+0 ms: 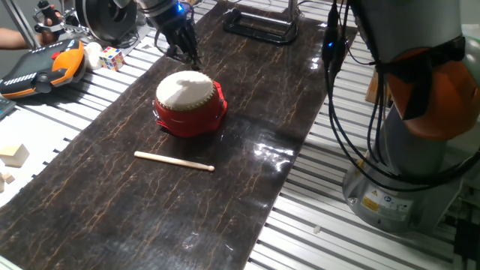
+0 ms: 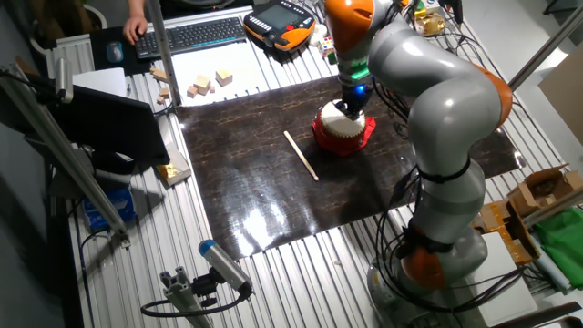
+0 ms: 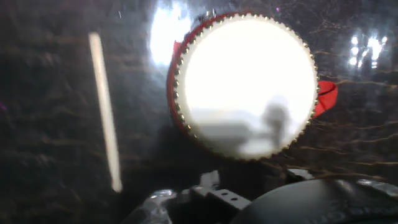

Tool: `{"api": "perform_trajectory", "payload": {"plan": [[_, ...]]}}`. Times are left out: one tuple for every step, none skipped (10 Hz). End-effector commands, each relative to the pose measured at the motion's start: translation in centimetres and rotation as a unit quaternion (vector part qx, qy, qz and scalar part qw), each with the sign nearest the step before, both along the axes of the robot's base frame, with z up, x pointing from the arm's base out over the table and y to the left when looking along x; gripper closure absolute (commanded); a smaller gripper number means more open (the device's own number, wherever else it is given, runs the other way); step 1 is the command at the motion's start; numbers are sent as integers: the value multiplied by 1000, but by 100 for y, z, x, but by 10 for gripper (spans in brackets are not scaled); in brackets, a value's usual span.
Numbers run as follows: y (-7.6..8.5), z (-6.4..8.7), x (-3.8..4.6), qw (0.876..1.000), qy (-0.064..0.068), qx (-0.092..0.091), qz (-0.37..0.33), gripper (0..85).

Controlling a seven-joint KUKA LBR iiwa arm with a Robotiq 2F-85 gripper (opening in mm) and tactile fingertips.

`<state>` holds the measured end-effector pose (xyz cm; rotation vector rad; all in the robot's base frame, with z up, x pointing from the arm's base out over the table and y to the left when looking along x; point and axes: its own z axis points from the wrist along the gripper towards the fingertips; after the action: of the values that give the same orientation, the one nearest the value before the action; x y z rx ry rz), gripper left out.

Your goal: Play the drum

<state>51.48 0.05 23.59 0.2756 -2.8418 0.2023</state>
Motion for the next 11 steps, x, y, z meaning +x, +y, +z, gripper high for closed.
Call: {"api": "perform_trajectory", "payload": {"plan": [[0, -1, 0, 1000, -2, -2, -5, 843], [0, -1, 1, 1000, -2, -2, -6, 843], [0, -1, 1, 1000, -2, -2, -5, 843], [0, -1, 0, 1000, -2, -1, -2, 843], [0, -1, 1, 1000, -1, -1, -1, 843], [0, -1, 1, 1000, -2, -2, -5, 843], [0, -1, 1, 1000, -3, -3, -10, 843], [0, -1, 1, 1000, -6, -6, -20, 843], [0, -1, 1, 999, -21, -4, -23, 843], [0, -1, 1, 999, -25, 10, -39, 843], [0, -1, 1, 999, -21, 16, -46, 843]]}}
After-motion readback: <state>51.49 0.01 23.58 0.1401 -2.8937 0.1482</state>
